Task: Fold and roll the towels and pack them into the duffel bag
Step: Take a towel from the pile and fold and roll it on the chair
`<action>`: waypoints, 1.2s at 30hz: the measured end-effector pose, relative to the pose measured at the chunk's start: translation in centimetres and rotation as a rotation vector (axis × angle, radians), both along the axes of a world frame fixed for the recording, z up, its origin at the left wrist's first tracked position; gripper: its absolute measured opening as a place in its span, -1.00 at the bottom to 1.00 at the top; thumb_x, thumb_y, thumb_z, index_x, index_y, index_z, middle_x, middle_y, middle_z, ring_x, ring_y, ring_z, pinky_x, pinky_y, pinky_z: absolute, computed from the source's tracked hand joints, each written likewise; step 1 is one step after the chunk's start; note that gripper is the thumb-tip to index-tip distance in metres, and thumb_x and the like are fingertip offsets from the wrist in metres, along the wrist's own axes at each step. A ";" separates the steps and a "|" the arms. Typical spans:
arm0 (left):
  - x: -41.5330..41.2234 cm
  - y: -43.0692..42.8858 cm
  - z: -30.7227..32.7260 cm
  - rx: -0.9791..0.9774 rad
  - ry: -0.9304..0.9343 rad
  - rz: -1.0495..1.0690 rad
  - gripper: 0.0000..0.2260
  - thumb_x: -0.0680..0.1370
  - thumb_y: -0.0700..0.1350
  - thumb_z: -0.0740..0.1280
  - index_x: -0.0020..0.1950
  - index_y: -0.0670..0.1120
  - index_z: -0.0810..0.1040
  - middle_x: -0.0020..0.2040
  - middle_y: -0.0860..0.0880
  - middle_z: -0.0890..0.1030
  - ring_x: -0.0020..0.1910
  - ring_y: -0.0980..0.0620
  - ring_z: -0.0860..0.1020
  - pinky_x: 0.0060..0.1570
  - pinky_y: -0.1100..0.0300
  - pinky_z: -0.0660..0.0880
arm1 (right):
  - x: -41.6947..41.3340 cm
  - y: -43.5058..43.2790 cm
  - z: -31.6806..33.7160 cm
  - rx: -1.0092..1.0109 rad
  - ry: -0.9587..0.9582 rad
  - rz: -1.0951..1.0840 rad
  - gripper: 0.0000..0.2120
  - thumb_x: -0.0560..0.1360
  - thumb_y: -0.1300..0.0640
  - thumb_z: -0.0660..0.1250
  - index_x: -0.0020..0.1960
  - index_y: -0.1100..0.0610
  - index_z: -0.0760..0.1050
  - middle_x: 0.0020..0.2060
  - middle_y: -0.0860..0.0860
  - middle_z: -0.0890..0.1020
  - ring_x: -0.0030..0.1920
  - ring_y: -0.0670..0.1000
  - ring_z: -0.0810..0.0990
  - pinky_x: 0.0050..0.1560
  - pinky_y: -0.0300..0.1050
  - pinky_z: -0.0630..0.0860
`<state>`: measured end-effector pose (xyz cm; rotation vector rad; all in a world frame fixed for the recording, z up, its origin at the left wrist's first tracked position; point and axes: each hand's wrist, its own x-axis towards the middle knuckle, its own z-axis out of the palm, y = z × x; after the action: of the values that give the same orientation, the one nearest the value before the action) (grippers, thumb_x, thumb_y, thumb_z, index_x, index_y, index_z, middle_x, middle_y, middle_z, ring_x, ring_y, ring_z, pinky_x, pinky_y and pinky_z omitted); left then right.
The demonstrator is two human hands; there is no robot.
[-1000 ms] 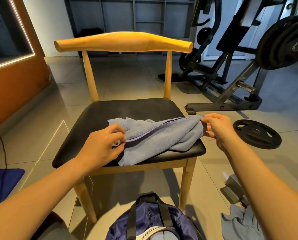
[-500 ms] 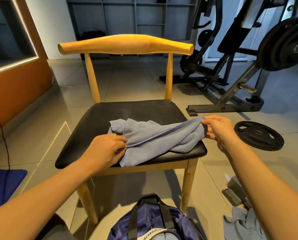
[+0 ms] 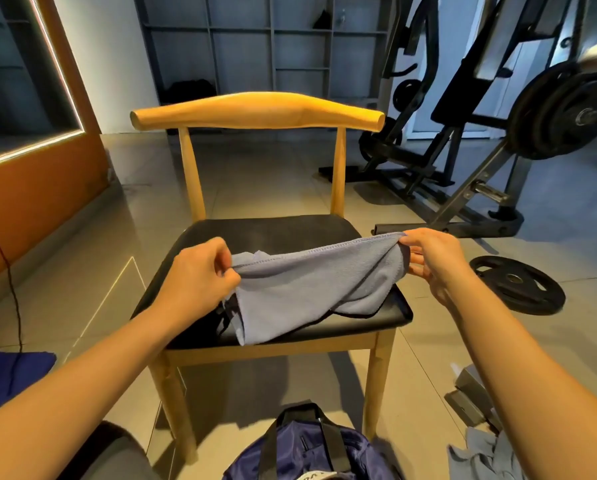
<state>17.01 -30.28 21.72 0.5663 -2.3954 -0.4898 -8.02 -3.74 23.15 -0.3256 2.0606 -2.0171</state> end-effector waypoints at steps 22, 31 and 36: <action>5.8 -1.9 19.6 0.756 0.775 0.022 -0.75 0.69 -0.23 0.18 -0.06 0.00 0.57 -0.09 0.00 0.61 -0.13 0.06 0.56 -0.14 0.23 0.56 | 10.3 -3.1 21.3 -0.237 0.344 0.257 -0.86 0.58 0.32 0.32 0.09 0.22 0.61 -0.16 0.09 0.69 -0.15 0.08 0.67 -0.18 -0.08 0.62; 6.3 -2.4 17.7 0.891 0.779 -0.062 -0.81 0.59 -0.32 0.34 0.20 -0.23 0.61 -0.04 -0.10 0.65 -0.09 0.00 0.58 -0.23 0.28 0.55 | 10.6 -1.2 19.1 -0.305 0.321 0.208 -0.82 0.58 0.29 0.35 0.16 0.22 0.63 -0.03 0.08 0.72 -0.02 0.07 0.69 -0.11 -0.09 0.60; 6.1 -2.4 17.1 1.081 0.832 -0.117 -0.76 0.64 -0.28 0.29 0.29 -0.18 0.61 0.15 -0.15 0.66 0.07 -0.03 0.61 0.04 0.17 0.60 | 10.3 -1.5 17.4 -0.303 0.350 0.186 -0.85 0.59 0.26 0.36 0.12 0.16 0.65 0.03 0.07 0.74 0.08 0.07 0.69 0.05 -0.01 0.60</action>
<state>23.09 -32.66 38.83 0.4920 -1.2303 -1.7031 2.27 -5.28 40.59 -0.9501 1.8078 -2.2796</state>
